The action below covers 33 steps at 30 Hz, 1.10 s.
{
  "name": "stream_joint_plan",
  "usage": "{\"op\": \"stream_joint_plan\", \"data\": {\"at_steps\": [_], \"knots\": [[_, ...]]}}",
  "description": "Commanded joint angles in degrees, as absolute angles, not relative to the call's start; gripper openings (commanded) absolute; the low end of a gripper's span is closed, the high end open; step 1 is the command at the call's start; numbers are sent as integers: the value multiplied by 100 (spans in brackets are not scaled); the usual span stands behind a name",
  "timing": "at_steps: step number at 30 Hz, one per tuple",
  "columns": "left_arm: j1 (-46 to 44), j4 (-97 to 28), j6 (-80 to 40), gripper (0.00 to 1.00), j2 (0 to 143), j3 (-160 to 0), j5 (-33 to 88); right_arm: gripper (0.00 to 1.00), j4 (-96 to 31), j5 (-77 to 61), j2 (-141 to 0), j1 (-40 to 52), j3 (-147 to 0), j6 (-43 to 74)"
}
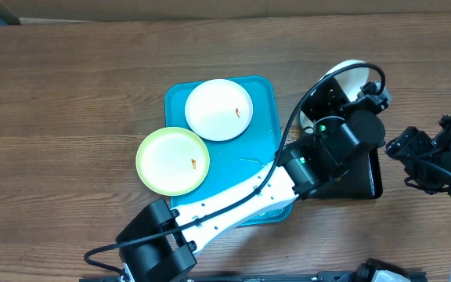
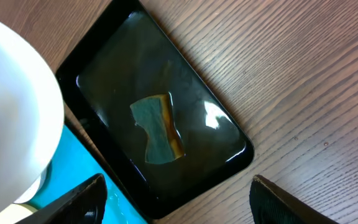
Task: Clean dirty plates on tray and stack at the side
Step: 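Move white plate left and set it on table left of tray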
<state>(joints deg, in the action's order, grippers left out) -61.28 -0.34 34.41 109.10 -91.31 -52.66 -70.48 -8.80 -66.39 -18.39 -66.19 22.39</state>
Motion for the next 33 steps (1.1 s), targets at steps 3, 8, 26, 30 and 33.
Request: {"op": "stream_joint_plan", "data": {"at_steps": [3, 8, 26, 30, 33], "knots": [[-6099, -325, 3642, 4, 10940, -9244, -5315, 75, -7022, -910, -6622, -1861, -6672, 2204], [-6132, -242, 3883, 4, 10940, -9242, -5481, 75, -7019, -910, -6622, -1861, -6672, 2204], [-5819, -2217, 40, 4, 10715, -9249, -5557, 75, -7061, -910, -6622, -1861, -6672, 2204], [-5459, -3339, -1599, 4, 10090, -9249, -4294, 75, -7061, -910, -6622, -1861, -6672, 2206], [-4759, -4080, -2556, 4, 9513, -9249, -2906, 76, -7061, -913, -6622, -1863, -6672, 2206]]}}
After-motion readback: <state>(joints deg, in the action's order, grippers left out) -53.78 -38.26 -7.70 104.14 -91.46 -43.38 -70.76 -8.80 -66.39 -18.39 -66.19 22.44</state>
